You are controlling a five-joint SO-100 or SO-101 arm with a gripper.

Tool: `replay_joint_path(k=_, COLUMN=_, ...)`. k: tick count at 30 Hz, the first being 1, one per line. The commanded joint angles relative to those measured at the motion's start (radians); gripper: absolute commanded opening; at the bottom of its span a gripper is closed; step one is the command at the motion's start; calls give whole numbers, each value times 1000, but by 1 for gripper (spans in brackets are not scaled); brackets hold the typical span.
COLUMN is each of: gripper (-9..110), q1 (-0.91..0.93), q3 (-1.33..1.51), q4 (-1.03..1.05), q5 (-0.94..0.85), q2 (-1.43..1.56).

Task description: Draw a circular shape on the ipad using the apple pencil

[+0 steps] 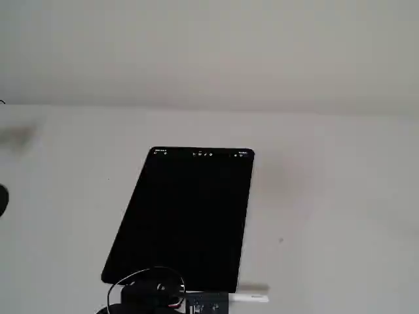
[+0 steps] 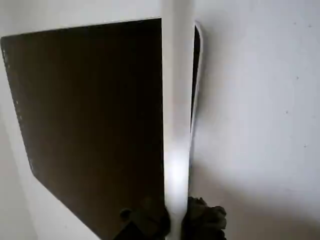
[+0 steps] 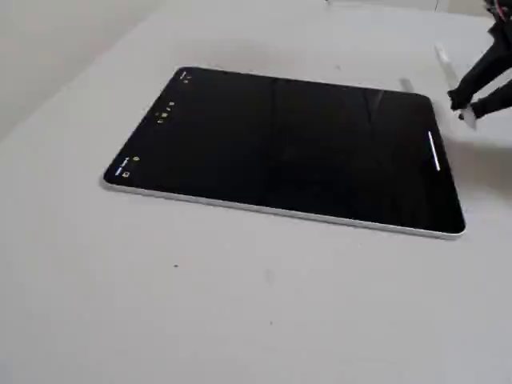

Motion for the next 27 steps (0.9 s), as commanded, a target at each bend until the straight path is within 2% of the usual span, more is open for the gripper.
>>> replay_joint_path(k=1, gripper=0, q1=-75, q3=-66, q4=-74, q5=-66, q2=9)
replay_joint_path(k=13, gripper=0, q1=-64, q3=-60, q4=-120, q5=-87, q2=9)
replay_joint_path(k=27, gripper=0, q1=-164, q3=-6, q4=-374, q5=-503, q2=9)
